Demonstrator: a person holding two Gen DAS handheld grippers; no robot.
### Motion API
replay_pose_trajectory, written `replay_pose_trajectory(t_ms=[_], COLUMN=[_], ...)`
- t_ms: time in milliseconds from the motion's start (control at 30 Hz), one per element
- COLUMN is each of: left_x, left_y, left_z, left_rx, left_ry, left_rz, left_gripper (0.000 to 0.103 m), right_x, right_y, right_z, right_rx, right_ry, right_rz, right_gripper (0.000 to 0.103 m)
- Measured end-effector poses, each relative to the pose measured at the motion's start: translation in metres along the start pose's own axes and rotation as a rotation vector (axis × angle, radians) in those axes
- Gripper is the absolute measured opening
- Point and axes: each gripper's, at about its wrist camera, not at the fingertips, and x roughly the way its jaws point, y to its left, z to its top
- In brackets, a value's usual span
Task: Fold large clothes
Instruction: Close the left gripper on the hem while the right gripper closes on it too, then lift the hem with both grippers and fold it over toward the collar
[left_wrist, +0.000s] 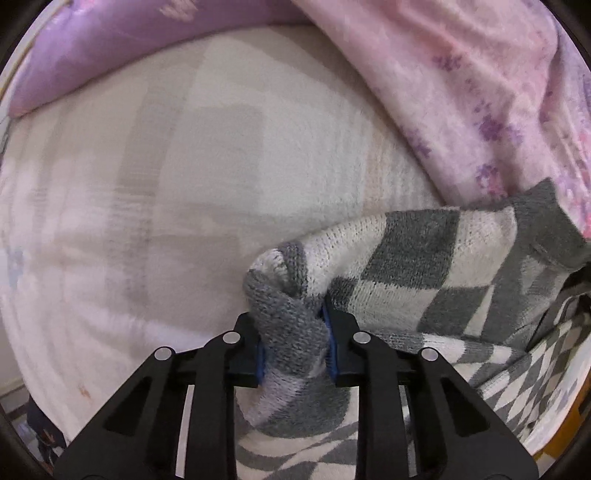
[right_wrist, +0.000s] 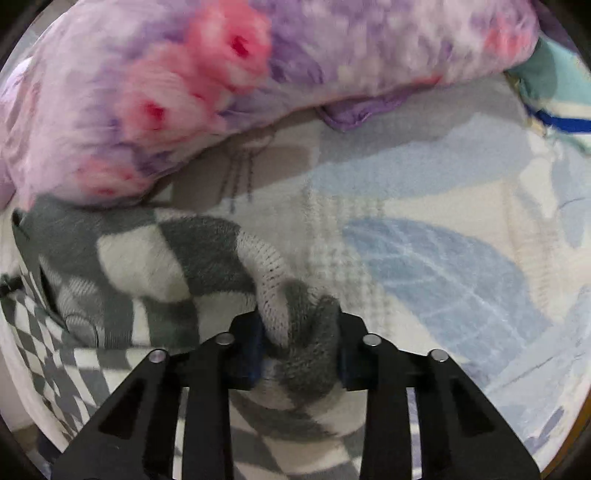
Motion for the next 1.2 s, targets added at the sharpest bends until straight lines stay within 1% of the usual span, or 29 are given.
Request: replay_pose_trajectory(t_ms=[133,233,333,400,467,533,600,667,733,800,900,933,967,1033,1100,1133,1200], left_x=[-0.032,-0.057,-0.081,-0.096,-0.105,-0.118,-0.131,-0.141,-0.150,-0.157,-0.172,-0.175,-0.178,-0.183,-0.187,-0.187,-0.185], left_y=[-0.005,-0.004,-0.005,-0.006,-0.006,-0.009,-0.007,-0.007,0.000,0.006,0.015,0.019,0.021,0.025,0.026,0.026,0.029], left_z=[-0.018,-0.035,-0.052,-0.065,-0.080,-0.085,-0.098,-0.114,-0.128,-0.144,-0.178,-0.189,-0.201,-0.224,-0.256,-0.272,-0.296], left_rx=[0.003,0.005,0.019,0.028,0.043,0.048,0.044,0.039,0.026,0.009,-0.007,-0.010,-0.016,-0.020,-0.001,0.012,0.020], left_ry=[-0.057,-0.091,-0.132,-0.163,-0.186,-0.203,-0.225,-0.244,-0.270,-0.273,-0.300,-0.309,-0.313,-0.312,-0.313,-0.311,-0.296], left_rz=[0.020,0.027,0.046,0.063,0.082,0.091,0.085,0.077,0.045,0.030,0.019,0.012,0.007,0.001,0.010,0.029,0.035], left_gripper=[0.023,0.023,0.023,0.023,0.023,0.023,0.023,0.023,0.023,0.023,0.023,0.023,0.023,0.023,0.021,0.021,0.021], right_x=[-0.041,-0.072,-0.105,-0.119,-0.131,-0.143,-0.156,-0.167,-0.178,-0.188,-0.202,-0.208,-0.211,-0.216,-0.219,-0.220,-0.219], right_y=[0.000,0.002,0.009,0.015,0.015,0.013,0.009,0.015,0.016,0.017,0.017,0.015,0.014,0.014,0.015,0.015,0.011], right_z=[-0.021,-0.038,-0.058,-0.074,-0.081,-0.090,-0.104,-0.118,-0.134,-0.148,-0.177,-0.191,-0.203,-0.222,-0.252,-0.261,-0.292], right_rx=[0.032,0.027,0.022,0.021,0.024,0.035,0.043,0.038,0.043,0.041,0.062,0.087,0.106,0.102,0.100,0.103,0.114], right_ry=[-0.079,-0.123,-0.190,-0.225,-0.245,-0.266,-0.292,-0.312,-0.339,-0.360,-0.391,-0.397,-0.401,-0.407,-0.397,-0.391,-0.371], right_rz=[-0.006,-0.005,-0.008,0.000,-0.004,0.007,0.018,0.011,0.023,0.021,0.020,0.028,0.042,0.049,0.036,0.039,0.051], right_gripper=[0.022,0.020,0.019,0.018,0.018,0.018,0.018,0.018,0.017,0.017,0.017,0.017,0.017,0.017,0.017,0.017,0.017])
